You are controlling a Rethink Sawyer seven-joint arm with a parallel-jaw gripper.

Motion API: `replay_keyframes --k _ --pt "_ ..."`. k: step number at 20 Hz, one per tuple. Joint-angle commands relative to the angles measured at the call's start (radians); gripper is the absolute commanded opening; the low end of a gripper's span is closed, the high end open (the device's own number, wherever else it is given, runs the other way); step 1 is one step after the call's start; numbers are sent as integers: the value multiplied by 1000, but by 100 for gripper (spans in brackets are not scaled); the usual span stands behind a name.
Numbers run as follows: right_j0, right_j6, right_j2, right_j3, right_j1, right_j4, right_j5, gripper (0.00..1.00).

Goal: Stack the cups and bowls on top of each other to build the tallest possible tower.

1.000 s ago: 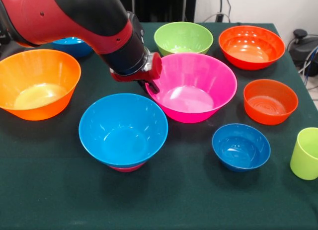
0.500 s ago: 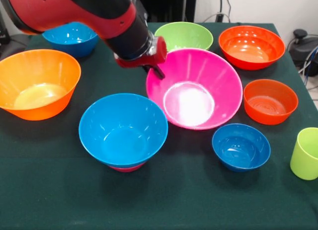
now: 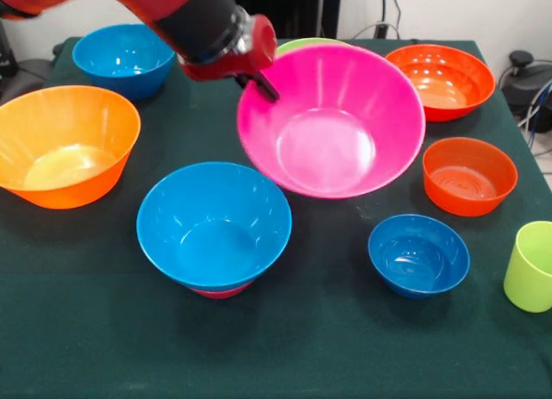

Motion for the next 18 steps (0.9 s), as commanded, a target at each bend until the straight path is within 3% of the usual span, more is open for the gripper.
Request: replay_keyframes --k 1,8,12,18 --pt "-38 -229 83 21 -55 57 179 0" --pt "-70 -280 129 -24 -48 51 230 0" --pt "-107 -333 162 -59 -61 55 333 0" --pt "-118 -423 181 -178 -51 -55 298 0"
